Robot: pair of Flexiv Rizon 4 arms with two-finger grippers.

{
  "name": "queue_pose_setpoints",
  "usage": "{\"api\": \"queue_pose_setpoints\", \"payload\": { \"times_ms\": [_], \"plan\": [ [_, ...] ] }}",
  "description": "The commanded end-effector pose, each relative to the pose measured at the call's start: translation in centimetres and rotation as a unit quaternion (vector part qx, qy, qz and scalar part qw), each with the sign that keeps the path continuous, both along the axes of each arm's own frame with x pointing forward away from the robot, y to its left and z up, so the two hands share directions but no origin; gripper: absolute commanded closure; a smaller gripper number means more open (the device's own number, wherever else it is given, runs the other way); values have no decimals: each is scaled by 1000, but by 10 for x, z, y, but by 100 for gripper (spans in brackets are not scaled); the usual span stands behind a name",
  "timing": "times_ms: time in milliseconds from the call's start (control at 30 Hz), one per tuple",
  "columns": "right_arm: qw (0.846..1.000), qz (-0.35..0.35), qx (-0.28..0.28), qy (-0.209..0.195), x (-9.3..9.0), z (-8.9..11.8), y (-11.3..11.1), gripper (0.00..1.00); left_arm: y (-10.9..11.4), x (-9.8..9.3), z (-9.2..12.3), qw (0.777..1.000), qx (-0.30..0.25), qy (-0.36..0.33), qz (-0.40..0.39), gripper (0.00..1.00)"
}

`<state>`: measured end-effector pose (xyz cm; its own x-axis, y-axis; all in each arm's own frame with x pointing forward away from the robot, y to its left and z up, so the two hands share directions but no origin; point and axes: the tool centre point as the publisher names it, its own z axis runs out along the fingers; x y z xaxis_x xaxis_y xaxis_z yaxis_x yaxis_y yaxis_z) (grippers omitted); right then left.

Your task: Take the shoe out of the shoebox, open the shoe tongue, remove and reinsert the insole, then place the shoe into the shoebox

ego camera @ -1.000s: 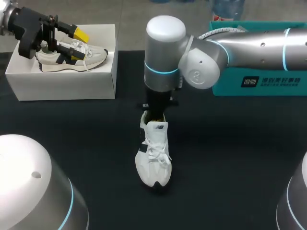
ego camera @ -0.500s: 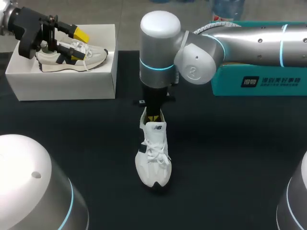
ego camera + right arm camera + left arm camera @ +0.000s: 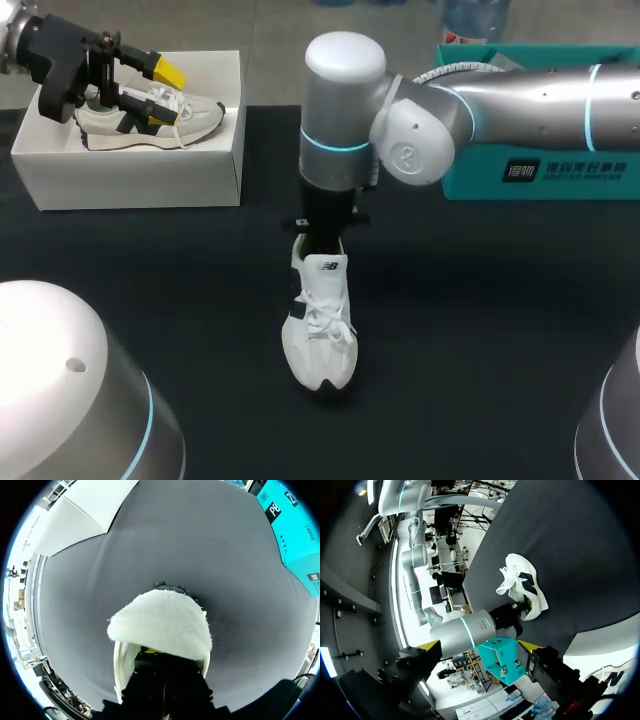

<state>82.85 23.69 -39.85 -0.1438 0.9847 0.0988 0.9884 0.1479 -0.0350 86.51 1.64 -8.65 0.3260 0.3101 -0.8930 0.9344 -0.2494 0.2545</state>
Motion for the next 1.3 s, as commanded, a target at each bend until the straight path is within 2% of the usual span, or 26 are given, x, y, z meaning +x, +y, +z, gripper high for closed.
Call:
{"api": "queue_pose_setpoints", "payload": {
  "times_ms": [33,167,433,700,933,1300],
  "plan": [
    [1000,-1,2,5,-1,-10,3,100,0,0,1,1000,2,0,0,0],
    [1000,-7,-3,-1,-5,0,2,100,0,0,1,1000,2,0,0,0],
    [1000,-8,-13,0,-10,39,-3,100,0,0,1,1000,2,0,0,0],
    [999,4,-14,52,-17,66,-1,100,0,0,1,1000,2,0,0,0],
    [996,10,-15,83,-26,72,6,100,0,0,1,1000,2,0,0,0],
    [995,2,-11,101,-42,59,7,100,0,0,1,1000,2,0,0,0]
  ]
}}
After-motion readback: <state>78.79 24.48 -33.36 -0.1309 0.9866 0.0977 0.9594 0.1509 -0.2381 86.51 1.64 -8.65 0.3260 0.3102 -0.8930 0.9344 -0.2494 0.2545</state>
